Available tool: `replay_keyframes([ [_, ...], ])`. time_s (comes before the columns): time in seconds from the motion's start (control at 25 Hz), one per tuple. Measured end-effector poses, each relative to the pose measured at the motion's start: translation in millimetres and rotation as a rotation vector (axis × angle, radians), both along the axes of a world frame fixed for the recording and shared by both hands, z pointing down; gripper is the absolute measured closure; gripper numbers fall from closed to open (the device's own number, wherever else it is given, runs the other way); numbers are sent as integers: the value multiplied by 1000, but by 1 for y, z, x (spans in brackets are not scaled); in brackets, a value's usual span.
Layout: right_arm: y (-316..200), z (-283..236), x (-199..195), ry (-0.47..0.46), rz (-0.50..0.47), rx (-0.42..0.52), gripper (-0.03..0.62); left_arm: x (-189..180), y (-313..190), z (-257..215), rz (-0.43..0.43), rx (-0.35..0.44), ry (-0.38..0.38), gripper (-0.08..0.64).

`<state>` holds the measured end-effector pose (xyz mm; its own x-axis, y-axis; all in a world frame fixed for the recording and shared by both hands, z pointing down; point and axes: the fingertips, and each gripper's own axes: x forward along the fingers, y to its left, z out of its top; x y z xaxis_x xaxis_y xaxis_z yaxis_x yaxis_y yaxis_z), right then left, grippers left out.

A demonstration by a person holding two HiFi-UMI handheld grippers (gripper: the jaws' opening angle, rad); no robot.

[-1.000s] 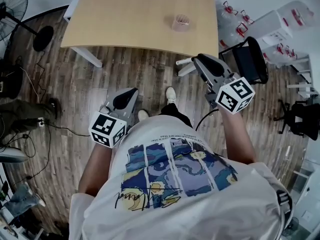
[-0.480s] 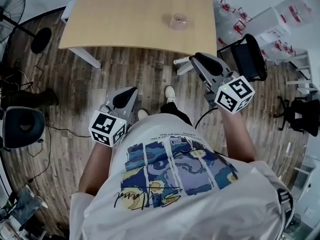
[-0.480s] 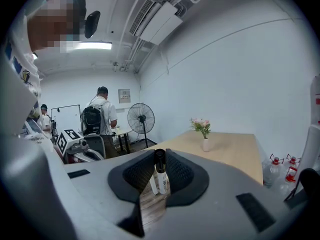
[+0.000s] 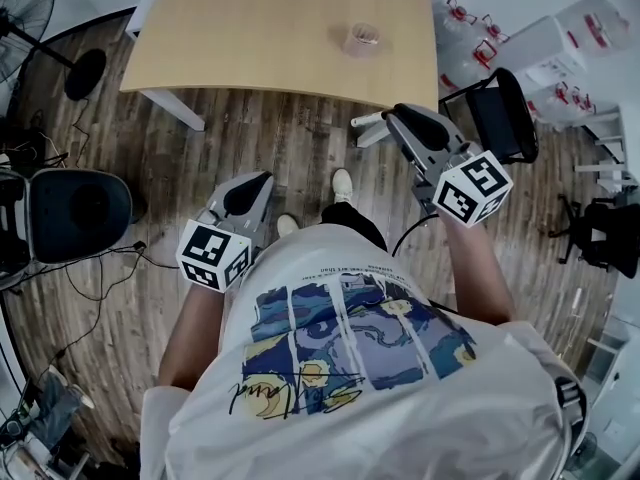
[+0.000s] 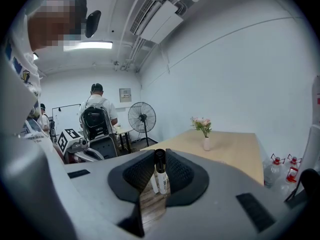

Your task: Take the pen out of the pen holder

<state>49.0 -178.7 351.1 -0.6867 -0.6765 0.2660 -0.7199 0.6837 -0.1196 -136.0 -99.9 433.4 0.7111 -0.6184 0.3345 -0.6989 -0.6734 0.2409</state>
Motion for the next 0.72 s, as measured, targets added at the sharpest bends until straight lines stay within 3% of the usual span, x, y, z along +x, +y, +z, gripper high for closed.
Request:
replay_keyframes([
  [0.32, -9, 6, 7, -7, -11, -4, 535, 3, -1, 5, -25, -9, -13, 552],
  [0.72, -67, 2, 39, -8, -25, -1, 535, 31, -49, -2, -44, -15, -25, 552],
])
